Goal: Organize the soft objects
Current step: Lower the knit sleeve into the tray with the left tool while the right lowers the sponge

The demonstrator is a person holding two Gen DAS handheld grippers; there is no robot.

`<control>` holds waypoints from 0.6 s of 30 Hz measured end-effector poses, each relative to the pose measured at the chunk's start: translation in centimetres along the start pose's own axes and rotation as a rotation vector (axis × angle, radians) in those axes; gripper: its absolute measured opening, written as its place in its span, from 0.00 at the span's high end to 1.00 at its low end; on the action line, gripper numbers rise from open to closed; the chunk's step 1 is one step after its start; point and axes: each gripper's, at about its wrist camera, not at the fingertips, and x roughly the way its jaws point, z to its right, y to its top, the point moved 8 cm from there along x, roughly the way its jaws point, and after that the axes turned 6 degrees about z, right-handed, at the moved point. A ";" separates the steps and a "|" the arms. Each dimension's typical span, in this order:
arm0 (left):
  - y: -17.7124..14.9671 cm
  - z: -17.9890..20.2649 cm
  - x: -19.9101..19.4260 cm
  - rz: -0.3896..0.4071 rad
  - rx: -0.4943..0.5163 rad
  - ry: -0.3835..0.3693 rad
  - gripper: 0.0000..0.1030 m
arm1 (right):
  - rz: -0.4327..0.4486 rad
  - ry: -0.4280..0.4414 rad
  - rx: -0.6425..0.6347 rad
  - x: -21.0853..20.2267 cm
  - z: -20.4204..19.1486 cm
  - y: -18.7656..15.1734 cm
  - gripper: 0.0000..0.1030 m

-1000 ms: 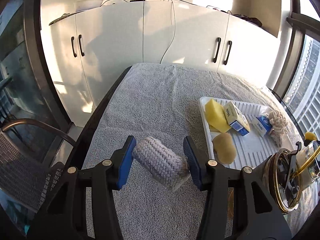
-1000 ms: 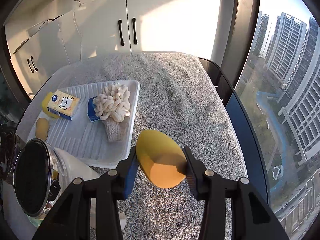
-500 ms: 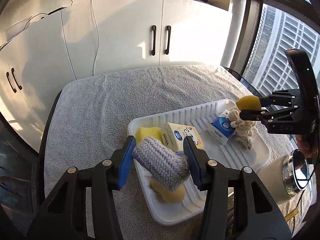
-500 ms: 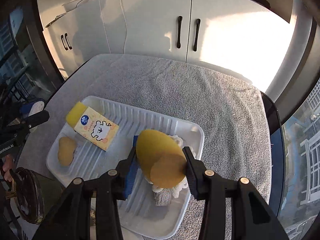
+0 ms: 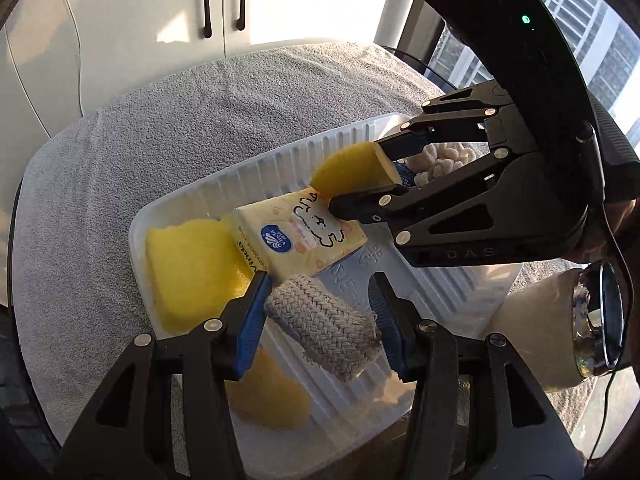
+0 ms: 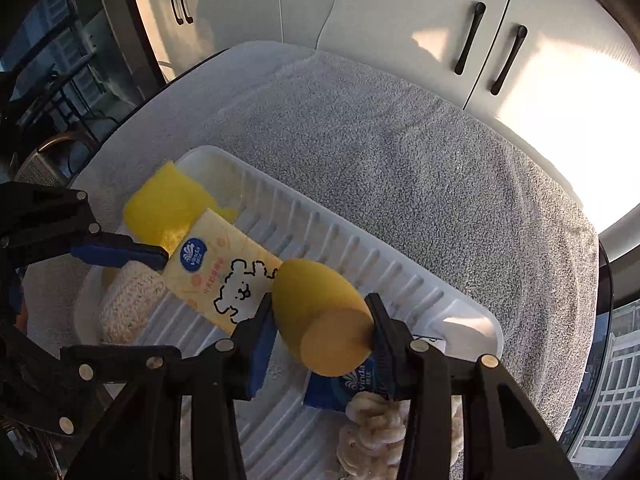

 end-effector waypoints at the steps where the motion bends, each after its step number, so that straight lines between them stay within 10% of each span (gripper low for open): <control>1: 0.0 0.0 0.0 0.002 -0.004 0.004 0.52 | -0.002 -0.007 -0.005 0.3 -0.1 -0.1 0.55; 5: -0.2 -0.2 0.3 -0.019 -0.020 -0.010 0.36 | 0.014 -0.012 -0.007 0.3 -0.2 -0.1 0.54; 13: 0.1 -0.4 0.2 -0.004 -0.018 0.007 0.35 | 0.017 -0.024 -0.018 0.0 -0.5 -0.3 0.52; 18: 0.2 -0.5 -1.2 0.033 0.009 0.036 0.35 | 0.049 0.007 -0.022 -1.4 -0.7 0.0 0.29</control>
